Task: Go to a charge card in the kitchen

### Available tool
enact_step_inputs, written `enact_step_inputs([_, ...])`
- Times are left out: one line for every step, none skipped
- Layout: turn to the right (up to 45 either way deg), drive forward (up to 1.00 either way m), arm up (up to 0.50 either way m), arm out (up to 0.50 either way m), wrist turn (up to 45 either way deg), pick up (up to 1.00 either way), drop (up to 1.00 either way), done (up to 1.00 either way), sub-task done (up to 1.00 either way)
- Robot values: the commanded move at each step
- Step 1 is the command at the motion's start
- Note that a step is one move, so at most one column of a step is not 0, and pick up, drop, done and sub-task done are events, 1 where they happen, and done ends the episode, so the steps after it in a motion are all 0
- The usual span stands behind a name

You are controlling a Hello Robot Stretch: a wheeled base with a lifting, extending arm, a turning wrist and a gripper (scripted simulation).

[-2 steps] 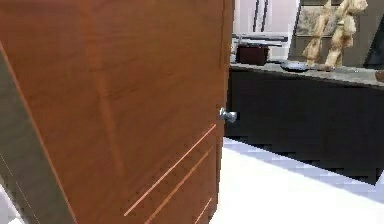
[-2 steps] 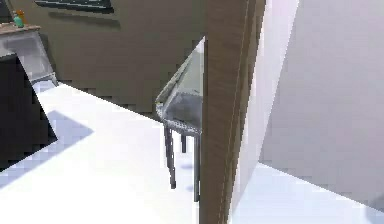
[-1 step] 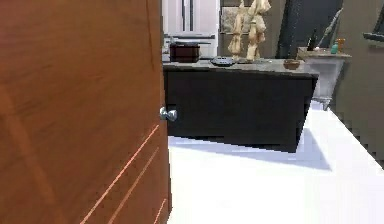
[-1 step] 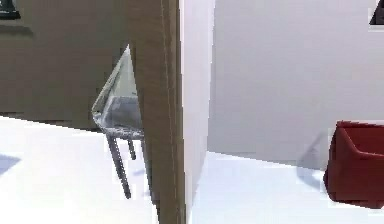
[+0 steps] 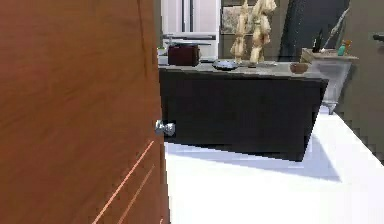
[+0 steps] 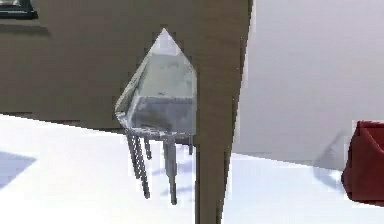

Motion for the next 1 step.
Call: enact_step_inputs([45.0, 0.00, 0.00, 0.00, 0.0, 0.00, 0.00, 0.00, 0.00])
